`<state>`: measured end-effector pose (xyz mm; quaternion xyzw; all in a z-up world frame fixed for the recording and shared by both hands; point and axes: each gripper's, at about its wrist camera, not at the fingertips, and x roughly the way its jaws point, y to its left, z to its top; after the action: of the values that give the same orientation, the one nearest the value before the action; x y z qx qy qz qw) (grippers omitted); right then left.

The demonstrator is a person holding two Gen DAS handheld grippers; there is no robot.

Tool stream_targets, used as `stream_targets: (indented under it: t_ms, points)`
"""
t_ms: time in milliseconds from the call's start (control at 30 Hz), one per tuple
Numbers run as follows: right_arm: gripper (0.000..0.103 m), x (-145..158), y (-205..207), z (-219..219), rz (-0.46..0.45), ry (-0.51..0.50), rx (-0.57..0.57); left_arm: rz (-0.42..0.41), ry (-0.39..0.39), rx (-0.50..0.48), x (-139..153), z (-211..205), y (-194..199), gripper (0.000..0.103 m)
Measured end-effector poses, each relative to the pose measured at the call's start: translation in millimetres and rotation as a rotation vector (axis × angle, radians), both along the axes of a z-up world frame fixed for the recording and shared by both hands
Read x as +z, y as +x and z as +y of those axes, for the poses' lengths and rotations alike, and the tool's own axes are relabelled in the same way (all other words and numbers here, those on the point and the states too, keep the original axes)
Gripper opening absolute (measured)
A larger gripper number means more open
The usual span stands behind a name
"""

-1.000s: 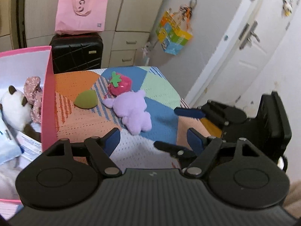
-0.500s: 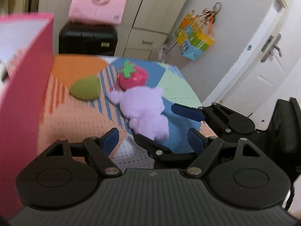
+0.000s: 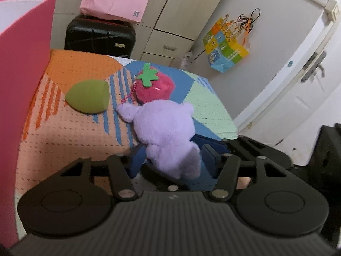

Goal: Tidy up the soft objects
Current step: 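Move the left gripper onto the purple plush bear and close on it, then lift the purple plush bear with the left gripper and carry it over the box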

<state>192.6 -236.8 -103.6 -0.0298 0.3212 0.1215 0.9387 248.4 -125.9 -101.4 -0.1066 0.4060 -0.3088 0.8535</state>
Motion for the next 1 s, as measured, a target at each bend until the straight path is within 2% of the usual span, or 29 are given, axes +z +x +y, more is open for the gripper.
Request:
stream_targets:
  t_ms: [67,133,333,467,633,833,1000]
  points:
    - [0.074,0,-4,3,-0.028,-0.021,-0.002,-0.013,0.014,0.001,2,-3,0,0.052]
    - [0.064,-2,-5,5,-0.029,-0.022,0.003,-0.012,0.017,0.001,2,-5,1,0.05]
    - [0.061,-5,-5,9,-0.025,-0.033,-0.01,-0.04,0.078,0.009,0,-15,-3,0.048]
    - [0.06,-6,-5,10,-0.033,-0.041,-0.017,-0.027,0.092,0.013,-2,-17,-1,0.053]
    - [0.059,-6,-6,10,-0.037,-0.035,-0.037,-0.032,0.095,0.023,-3,-21,-3,0.053]
    - [0.058,-2,-16,7,-0.025,0.015,-0.08,-0.086,0.14,-0.003,3,-28,-20,0.052]
    - [0.058,-1,-30,9,-0.022,0.038,-0.097,-0.082,0.164,-0.018,8,-28,-32,0.051]
